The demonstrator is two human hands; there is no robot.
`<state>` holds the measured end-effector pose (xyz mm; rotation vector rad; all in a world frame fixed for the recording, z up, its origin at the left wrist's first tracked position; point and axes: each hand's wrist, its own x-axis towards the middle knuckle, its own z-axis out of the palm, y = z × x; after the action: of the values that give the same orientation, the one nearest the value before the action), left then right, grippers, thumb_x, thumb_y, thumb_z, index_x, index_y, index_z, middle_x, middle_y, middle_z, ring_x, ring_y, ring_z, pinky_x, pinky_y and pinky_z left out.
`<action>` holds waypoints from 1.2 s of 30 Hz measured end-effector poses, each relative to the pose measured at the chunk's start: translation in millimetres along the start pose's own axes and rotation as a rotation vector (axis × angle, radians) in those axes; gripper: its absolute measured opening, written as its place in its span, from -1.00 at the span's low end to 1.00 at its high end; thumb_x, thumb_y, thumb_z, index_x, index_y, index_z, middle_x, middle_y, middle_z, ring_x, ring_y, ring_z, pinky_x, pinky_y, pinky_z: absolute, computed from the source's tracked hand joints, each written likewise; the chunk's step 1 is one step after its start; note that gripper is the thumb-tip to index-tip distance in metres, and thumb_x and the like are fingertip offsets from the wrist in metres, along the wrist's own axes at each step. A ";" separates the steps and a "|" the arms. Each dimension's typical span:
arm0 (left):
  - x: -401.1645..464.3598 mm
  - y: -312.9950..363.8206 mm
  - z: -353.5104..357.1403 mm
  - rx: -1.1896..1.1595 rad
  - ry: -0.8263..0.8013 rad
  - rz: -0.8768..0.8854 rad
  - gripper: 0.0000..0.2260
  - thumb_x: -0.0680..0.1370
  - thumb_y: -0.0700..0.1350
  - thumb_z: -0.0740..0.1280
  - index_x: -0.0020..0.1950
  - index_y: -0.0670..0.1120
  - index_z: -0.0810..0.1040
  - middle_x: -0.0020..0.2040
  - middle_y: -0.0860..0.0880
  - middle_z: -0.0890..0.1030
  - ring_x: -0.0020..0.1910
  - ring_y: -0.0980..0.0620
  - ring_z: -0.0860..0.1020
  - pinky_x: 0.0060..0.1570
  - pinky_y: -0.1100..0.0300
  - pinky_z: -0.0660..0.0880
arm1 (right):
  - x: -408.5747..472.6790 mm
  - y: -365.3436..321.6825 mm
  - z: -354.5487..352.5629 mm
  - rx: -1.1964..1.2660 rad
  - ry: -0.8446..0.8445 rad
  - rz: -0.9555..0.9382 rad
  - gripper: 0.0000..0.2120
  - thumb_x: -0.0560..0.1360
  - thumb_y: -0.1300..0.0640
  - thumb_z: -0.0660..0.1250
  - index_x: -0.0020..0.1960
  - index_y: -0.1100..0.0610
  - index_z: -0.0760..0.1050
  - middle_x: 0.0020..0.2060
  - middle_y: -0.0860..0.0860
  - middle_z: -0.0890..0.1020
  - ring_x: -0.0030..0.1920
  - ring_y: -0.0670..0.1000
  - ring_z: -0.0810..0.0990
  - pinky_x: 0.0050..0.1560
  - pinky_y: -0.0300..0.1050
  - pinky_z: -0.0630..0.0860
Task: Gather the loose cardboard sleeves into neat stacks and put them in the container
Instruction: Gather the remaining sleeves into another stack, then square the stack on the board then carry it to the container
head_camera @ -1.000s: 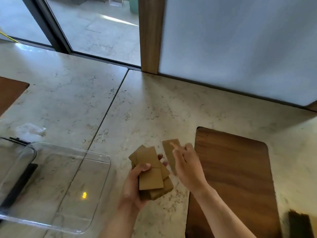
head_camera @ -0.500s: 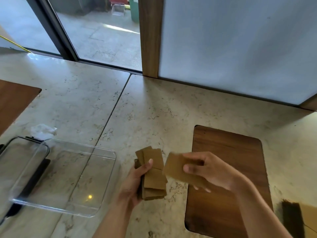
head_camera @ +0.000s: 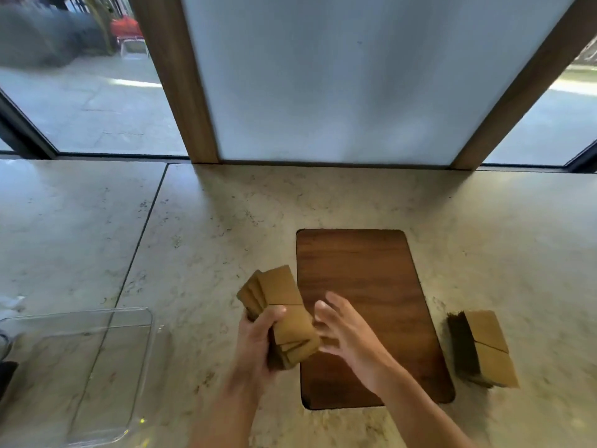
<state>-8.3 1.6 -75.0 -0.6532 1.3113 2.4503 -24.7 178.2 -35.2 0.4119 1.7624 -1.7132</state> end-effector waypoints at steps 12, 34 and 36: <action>14.9 -17.5 51.5 0.554 -0.230 0.285 -0.27 0.28 -0.01 0.67 0.39 0.29 0.49 0.27 0.15 0.65 0.24 0.08 0.64 0.06 0.18 0.64 | -24.3 52.3 -79.5 0.021 0.154 -0.412 -0.47 0.44 0.11 0.59 0.28 -0.26 0.50 0.21 -0.14 0.67 0.27 -0.03 0.64 0.20 -0.08 0.63; 51.0 -117.0 102.8 0.566 0.377 0.683 -0.77 0.63 -0.04 0.28 0.19 0.01 0.69 0.10 0.14 0.75 0.15 0.13 0.68 0.01 0.36 0.57 | 41.3 82.2 -50.9 0.290 0.933 -0.559 -0.80 0.56 0.07 0.32 0.06 -0.17 0.66 -0.11 -0.10 0.75 -0.04 0.01 0.72 -0.07 0.14 0.70; 54.7 -110.2 97.3 0.598 0.268 0.687 -0.76 0.66 -0.04 0.25 0.13 0.01 0.71 0.07 0.14 0.75 0.12 0.08 0.69 -0.04 0.35 0.59 | 39.5 81.3 -58.3 0.235 0.842 -0.570 -0.78 0.56 -0.01 0.27 0.07 -0.23 0.65 -0.09 -0.16 0.73 -0.01 -0.03 0.72 -0.10 0.11 0.71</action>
<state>-30.5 145.3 -134.0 -0.4155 2.5799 2.2339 -16.4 235.1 -126.2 0.8994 2.4325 -2.3795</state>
